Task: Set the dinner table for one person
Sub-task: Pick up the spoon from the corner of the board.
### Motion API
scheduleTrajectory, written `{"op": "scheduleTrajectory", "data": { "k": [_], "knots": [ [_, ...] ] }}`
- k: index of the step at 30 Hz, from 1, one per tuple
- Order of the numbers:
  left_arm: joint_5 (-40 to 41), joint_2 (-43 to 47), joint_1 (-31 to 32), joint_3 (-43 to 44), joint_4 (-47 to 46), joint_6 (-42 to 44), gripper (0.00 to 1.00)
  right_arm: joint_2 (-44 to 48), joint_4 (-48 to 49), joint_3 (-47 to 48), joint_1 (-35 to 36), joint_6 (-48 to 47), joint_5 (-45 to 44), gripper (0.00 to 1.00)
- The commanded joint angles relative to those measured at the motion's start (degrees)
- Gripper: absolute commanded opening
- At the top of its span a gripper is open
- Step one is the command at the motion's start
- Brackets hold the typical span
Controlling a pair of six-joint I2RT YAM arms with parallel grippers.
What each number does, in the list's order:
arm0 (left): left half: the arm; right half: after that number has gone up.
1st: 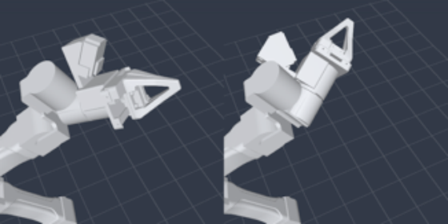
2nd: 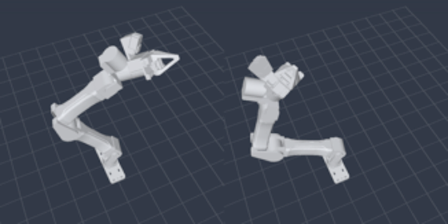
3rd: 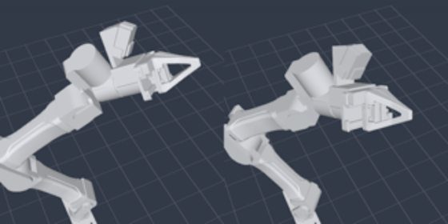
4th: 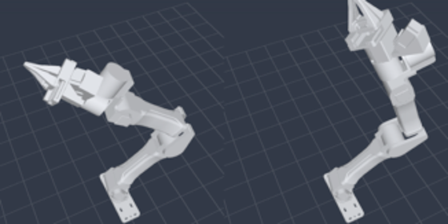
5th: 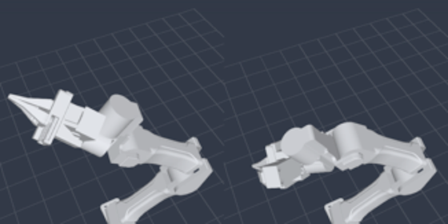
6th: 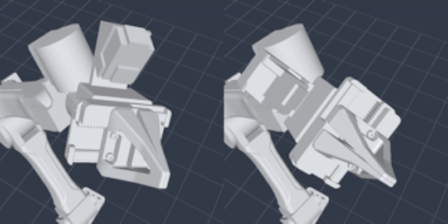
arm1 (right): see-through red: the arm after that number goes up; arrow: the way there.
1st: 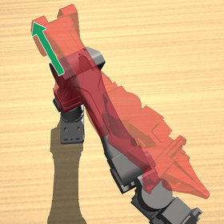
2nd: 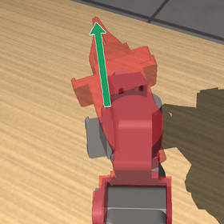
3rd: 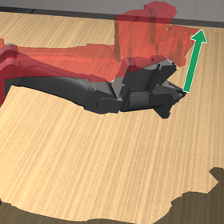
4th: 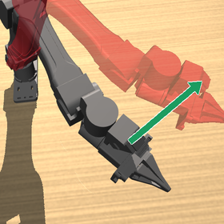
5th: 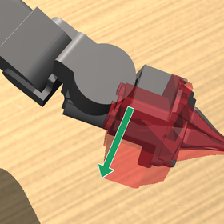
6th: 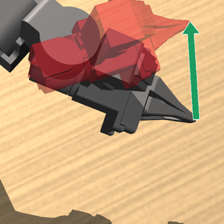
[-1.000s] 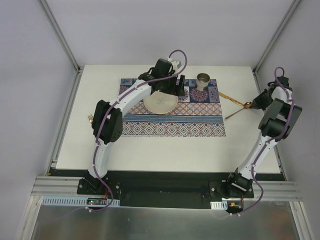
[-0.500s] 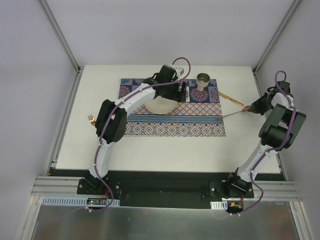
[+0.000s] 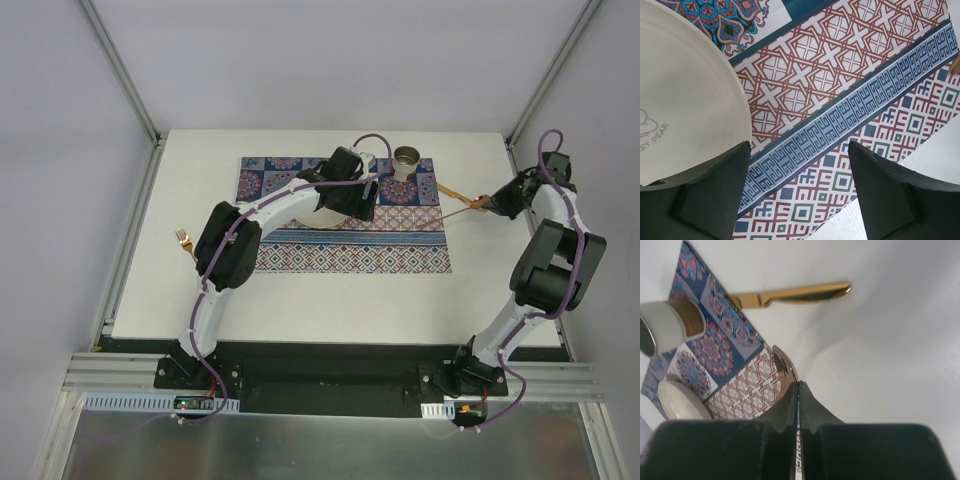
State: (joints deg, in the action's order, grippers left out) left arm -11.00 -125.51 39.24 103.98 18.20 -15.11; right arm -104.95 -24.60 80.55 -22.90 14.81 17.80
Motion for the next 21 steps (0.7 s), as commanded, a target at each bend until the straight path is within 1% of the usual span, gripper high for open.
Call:
{"op": "scheduleTrajectory", "data": {
  "k": [1, 3, 4, 10, 13, 15, 16, 21],
  "knots": [
    [2.48, 5.01, 0.39, -0.1, -1.58, 2.71, 0.79, 2.2, 1.75, -1.8, 6.18, 1.28, 2.06, 0.0],
    [3.09, 5.98, 0.39, -0.18, -1.58, 3.25, 0.79, 1.94, 1.84, -2.07, 8.29, 1.1, 1.97, 0.0],
    [3.18, 6.33, 0.39, -0.27, -1.58, 3.68, 0.79, 1.59, 1.92, -1.89, 10.65, 0.93, 1.54, 0.01],
    [3.62, 8.09, 0.31, -0.62, -1.58, 3.86, 0.8, -1.14, 1.48, -1.01, 19.1, 0.4, 1.27, 0.01],
    [4.24, 8.97, 0.39, -1.24, -1.58, 3.95, 0.8, -2.8, 1.92, -0.84, 22.18, 0.57, 2.23, 0.01],
    [4.59, 9.41, 0.39, -1.59, -1.67, 4.13, 0.8, -4.29, 1.75, -0.05, 22.81, 0.22, 2.59, 0.0],
    [4.94, 9.5, 0.39, -1.68, -1.59, 4.21, 0.8, -4.82, 1.57, 0.22, 24.72, 0.13, 2.94, 0.0],
    [5.64, 9.59, 0.39, -1.59, -1.58, 4.22, 0.8, -7.11, 0.96, 2.32, 27.37, -1.45, 3.55, 0.01]
  ]
}}
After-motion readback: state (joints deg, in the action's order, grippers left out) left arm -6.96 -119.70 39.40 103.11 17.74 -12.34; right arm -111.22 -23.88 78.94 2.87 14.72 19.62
